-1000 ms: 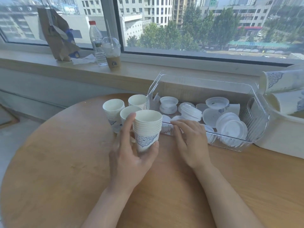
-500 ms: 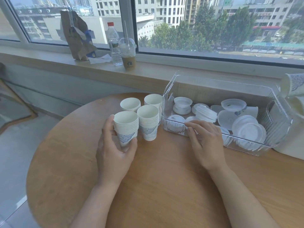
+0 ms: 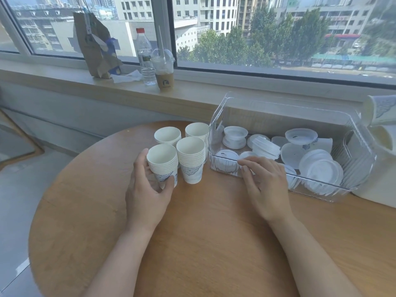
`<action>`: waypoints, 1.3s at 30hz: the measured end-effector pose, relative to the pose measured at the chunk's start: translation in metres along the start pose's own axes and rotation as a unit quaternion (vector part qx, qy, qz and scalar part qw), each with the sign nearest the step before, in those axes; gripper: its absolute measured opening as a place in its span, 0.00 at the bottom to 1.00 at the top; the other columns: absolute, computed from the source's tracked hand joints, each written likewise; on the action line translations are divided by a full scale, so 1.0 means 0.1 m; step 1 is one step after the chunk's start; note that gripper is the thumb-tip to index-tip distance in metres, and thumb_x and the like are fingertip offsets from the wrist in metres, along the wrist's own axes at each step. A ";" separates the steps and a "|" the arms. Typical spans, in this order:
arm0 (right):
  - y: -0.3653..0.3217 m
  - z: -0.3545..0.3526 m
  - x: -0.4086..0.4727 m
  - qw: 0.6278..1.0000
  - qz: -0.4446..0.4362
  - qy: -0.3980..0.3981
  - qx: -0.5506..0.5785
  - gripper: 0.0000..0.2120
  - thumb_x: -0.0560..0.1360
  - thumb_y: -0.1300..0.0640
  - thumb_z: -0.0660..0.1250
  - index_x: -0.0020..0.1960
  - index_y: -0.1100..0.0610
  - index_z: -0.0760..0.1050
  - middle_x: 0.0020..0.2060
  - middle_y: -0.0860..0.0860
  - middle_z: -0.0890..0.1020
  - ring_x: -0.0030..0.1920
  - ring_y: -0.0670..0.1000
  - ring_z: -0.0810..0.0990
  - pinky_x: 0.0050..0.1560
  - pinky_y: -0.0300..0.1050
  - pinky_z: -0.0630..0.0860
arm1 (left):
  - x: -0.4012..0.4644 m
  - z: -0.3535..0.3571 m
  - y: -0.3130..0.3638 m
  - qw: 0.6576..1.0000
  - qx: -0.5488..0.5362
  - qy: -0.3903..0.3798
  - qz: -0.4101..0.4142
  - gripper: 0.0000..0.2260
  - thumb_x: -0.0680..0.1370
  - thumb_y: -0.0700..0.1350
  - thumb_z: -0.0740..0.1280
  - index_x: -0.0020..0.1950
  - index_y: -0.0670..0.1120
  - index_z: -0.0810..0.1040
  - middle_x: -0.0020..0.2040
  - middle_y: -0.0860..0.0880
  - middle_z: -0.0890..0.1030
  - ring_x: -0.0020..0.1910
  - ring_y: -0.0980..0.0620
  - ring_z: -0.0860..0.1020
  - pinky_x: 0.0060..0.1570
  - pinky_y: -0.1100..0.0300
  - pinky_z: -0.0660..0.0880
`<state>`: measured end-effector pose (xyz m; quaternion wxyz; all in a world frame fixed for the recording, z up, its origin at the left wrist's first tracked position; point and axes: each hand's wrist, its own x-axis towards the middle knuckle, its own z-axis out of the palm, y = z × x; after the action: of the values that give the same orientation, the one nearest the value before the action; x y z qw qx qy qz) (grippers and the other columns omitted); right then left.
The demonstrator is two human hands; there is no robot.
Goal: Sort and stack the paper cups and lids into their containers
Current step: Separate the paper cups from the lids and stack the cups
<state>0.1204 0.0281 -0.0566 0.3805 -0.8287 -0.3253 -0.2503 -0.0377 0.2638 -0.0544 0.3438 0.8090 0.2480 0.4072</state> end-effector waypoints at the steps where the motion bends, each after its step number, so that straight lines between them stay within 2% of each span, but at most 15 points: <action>1: 0.00 0.00 0.00 1.000 0.001 -0.002 0.000 0.13 0.83 0.50 0.62 0.59 0.48 0.85 0.56 0.41 0.82 0.57 0.47 0.78 0.64 0.40 0.62 | 0.01 0.00 0.01 1.000 0.001 -0.007 0.000 0.40 0.73 0.46 0.80 0.79 0.58 0.62 0.71 0.55 0.78 0.63 0.50 0.81 0.59 0.43 0.81; 4: 0.00 -0.05 0.00 1.000 0.002 -0.020 0.003 0.13 0.83 0.49 0.62 0.60 0.48 0.84 0.57 0.41 0.82 0.58 0.47 0.78 0.64 0.41 0.63 | 0.02 -0.02 0.04 0.999 0.014 -0.031 -0.002 0.41 0.73 0.47 0.80 0.80 0.57 0.61 0.72 0.53 0.76 0.65 0.51 0.78 0.62 0.46 0.79; 7: -0.03 -0.16 0.02 0.998 0.011 -0.058 0.015 0.13 0.85 0.50 0.63 0.63 0.48 0.84 0.61 0.42 0.81 0.62 0.48 0.77 0.67 0.43 0.64 | 0.05 -0.09 0.13 0.999 0.044 -0.018 0.018 0.41 0.72 0.48 0.80 0.81 0.53 0.63 0.73 0.49 0.73 0.70 0.50 0.72 0.64 0.52 0.72; 10: -0.06 -0.35 0.01 0.997 0.019 -0.072 0.022 0.14 0.85 0.48 0.62 0.64 0.48 0.83 0.63 0.43 0.81 0.65 0.48 0.77 0.69 0.46 0.66 | 0.08 -0.12 0.31 0.995 0.069 0.015 0.068 0.39 0.72 0.46 0.81 0.79 0.48 0.66 0.70 0.44 0.74 0.70 0.43 0.71 0.68 0.45 0.70; 12: -0.08 -0.54 -0.02 0.997 0.022 -0.068 0.018 0.15 0.84 0.46 0.61 0.64 0.48 0.83 0.63 0.43 0.81 0.65 0.48 0.77 0.68 0.44 0.66 | 0.07 -0.09 0.48 0.991 0.075 0.026 0.111 0.36 0.73 0.45 0.80 0.77 0.45 0.69 0.69 0.43 0.75 0.68 0.41 0.72 0.68 0.45 0.69; 16: -0.01 -0.93 -0.08 0.998 0.039 -0.045 -0.016 0.11 0.84 0.54 0.67 0.64 0.49 0.83 0.63 0.44 0.81 0.65 0.50 0.77 0.69 0.47 0.68 | -0.02 0.06 0.86 0.987 0.052 0.011 0.149 0.31 0.73 0.50 0.75 0.74 0.45 0.72 0.67 0.46 0.76 0.66 0.43 0.72 0.67 0.45 0.70; 18: 0.02 -1.12 -0.09 0.997 0.060 -0.033 -0.025 0.11 0.83 0.54 0.68 0.64 0.49 0.83 0.63 0.44 0.81 0.65 0.50 0.77 0.69 0.45 0.66 | -0.09 0.19 1.02 0.987 0.033 -0.006 0.157 0.30 0.74 0.48 0.76 0.74 0.45 0.72 0.66 0.47 0.76 0.66 0.43 0.73 0.67 0.45 0.71; 21: 0.12 -1.35 -0.06 0.995 0.089 -0.028 -0.042 0.13 0.83 0.53 0.67 0.67 0.50 0.82 0.65 0.45 0.80 0.67 0.48 0.74 0.68 0.43 0.66 | -0.21 0.43 1.22 0.985 0.000 -0.041 0.166 0.28 0.75 0.50 0.73 0.74 0.47 0.72 0.65 0.49 0.76 0.66 0.47 0.73 0.66 0.51 0.69; 23: 0.18 -1.43 0.00 0.989 0.124 -0.065 -0.056 0.16 0.84 0.51 0.66 0.71 0.50 0.79 0.70 0.46 0.76 0.71 0.47 0.71 0.71 0.44 0.66 | -0.29 0.61 1.30 0.983 -0.008 -0.082 0.164 0.27 0.76 0.51 0.73 0.74 0.49 0.72 0.66 0.52 0.76 0.67 0.50 0.72 0.67 0.53 0.69; 25: 0.24 -1.45 0.06 0.978 0.153 -0.114 -0.089 0.20 0.85 0.48 0.64 0.75 0.50 0.74 0.75 0.49 0.72 0.76 0.49 0.68 0.74 0.47 0.64 | -0.37 0.81 1.33 0.977 -0.009 -0.122 0.175 0.26 0.77 0.48 0.76 0.73 0.50 0.74 0.68 0.52 0.76 0.68 0.51 0.72 0.68 0.51 0.71; 27: 0.29 -1.41 0.11 0.965 0.169 -0.153 -0.132 0.23 0.85 0.47 0.61 0.79 0.51 0.70 0.78 0.51 0.69 0.77 0.53 0.68 0.74 0.48 0.65 | -0.42 1.00 1.33 0.970 0.000 -0.154 0.188 0.25 0.77 0.47 0.76 0.73 0.50 0.75 0.69 0.52 0.77 0.70 0.50 0.72 0.70 0.51 0.70; 31: 0.36 -1.28 0.19 0.945 0.176 -0.198 -0.193 0.21 0.86 0.45 0.58 0.74 0.54 0.69 0.72 0.52 0.72 0.69 0.57 0.74 0.64 0.50 0.72 | -0.44 1.31 1.28 0.967 0.017 -0.183 0.180 0.22 0.78 0.48 0.76 0.72 0.49 0.79 0.70 0.52 0.78 0.71 0.49 0.73 0.72 0.55 0.66; 35: 0.40 -1.17 0.25 0.951 0.130 -0.238 -0.151 0.20 0.86 0.47 0.58 0.76 0.51 0.71 0.70 0.50 0.76 0.69 0.55 0.73 0.68 0.51 0.69 | -0.44 1.44 1.19 0.966 0.019 -0.173 0.192 0.17 0.78 0.48 0.75 0.66 0.48 0.83 0.64 0.51 0.81 0.68 0.46 0.77 0.69 0.48 0.73; 37: 0.45 -1.14 0.31 0.968 0.129 -0.187 -0.109 0.18 0.86 0.50 0.60 0.74 0.50 0.75 0.70 0.48 0.77 0.70 0.52 0.72 0.69 0.46 0.66 | -0.43 1.48 1.14 0.967 0.016 -0.161 0.198 0.15 0.78 0.50 0.71 0.64 0.48 0.84 0.61 0.52 0.82 0.66 0.47 0.77 0.67 0.48 0.74; 39: 0.53 -1.12 0.40 0.974 0.165 -0.114 -0.106 0.17 0.85 0.54 0.62 0.73 0.53 0.76 0.72 0.51 0.76 0.73 0.53 0.70 0.72 0.43 0.62 | -0.41 1.50 1.13 0.968 0.006 -0.153 0.199 0.16 0.78 0.53 0.67 0.62 0.48 0.84 0.59 0.53 0.83 0.64 0.47 0.78 0.66 0.48 0.74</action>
<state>0.1672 -0.0736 0.0105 0.2870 -0.9295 -0.1974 -0.1210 0.0775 0.1106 -0.0537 0.2843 0.8971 0.0286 0.3371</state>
